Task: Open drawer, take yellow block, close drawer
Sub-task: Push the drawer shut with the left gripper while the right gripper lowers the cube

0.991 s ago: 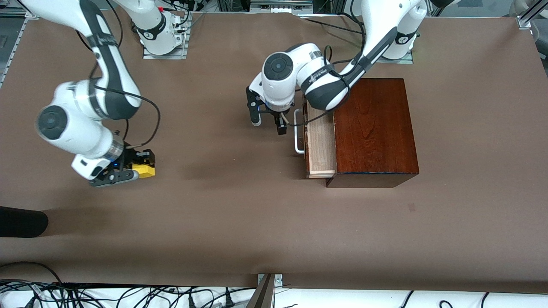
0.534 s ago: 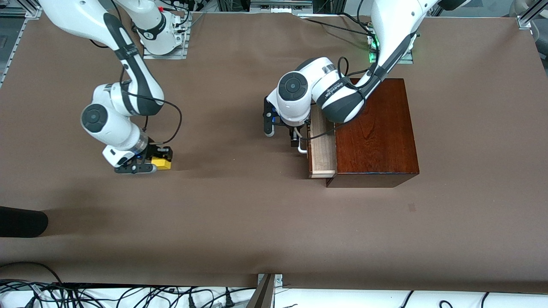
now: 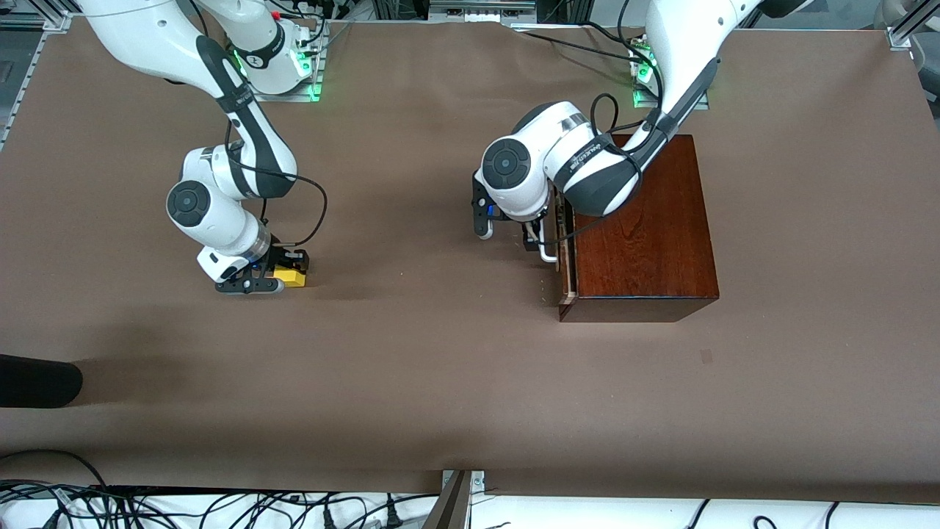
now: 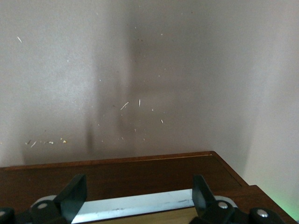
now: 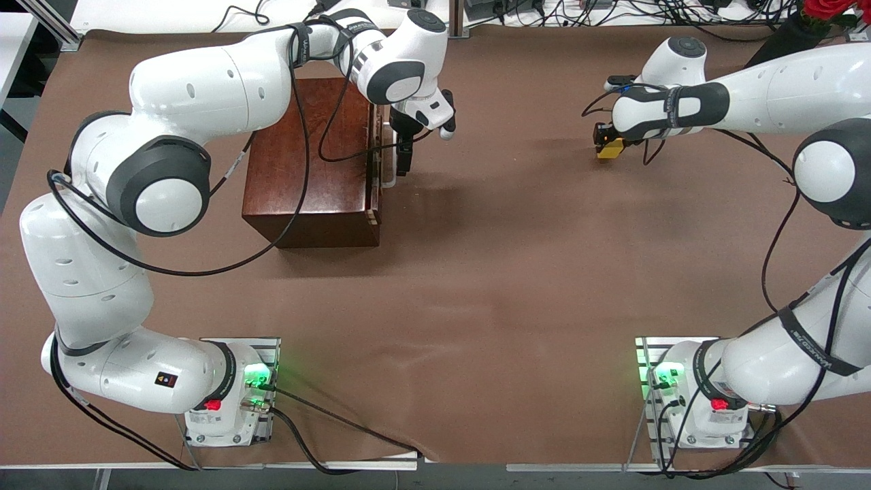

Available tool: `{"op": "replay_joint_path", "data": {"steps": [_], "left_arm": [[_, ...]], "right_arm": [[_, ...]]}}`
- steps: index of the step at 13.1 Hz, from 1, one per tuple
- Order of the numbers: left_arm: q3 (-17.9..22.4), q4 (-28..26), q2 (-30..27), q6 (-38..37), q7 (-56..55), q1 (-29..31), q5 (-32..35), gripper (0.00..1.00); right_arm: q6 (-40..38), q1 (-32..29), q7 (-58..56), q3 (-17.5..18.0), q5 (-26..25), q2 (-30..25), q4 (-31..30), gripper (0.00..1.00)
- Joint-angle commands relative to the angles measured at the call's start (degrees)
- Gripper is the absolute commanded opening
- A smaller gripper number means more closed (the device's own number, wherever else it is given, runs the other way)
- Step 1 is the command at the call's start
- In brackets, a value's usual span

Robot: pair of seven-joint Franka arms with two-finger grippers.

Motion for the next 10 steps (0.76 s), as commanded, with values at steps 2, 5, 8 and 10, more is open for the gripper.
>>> {"op": "replay_joint_path", "data": {"steps": [2,5,8,10], "left_arm": [[0.09,-0.25,-1.06,-3.86,0.59,0.51,2.96,1.0],[0.09,-0.25,-1.06,-4.39,0.5,0.51,2.97,1.0],[-0.09,0.02,-3.15,-4.92,-0.37,0.78,2.8,1.0],[-0.52,0.63,-7.01,-7.11,-5.71,2.79,1.83,1.0]], "right_arm": [[2.02,-0.36,0.07,0.0,-1.31,0.78,-1.12,0.0],[1.94,-0.36,-0.1,0.0,-1.39,0.61,-0.51,0.99],[1.41,-0.45,-4.74,-0.96,-1.83,-1.06,2.29,1.0],[-3.05,-0.45,-4.68,-1.14,-1.49,-4.04,5.45,1.0]]}}
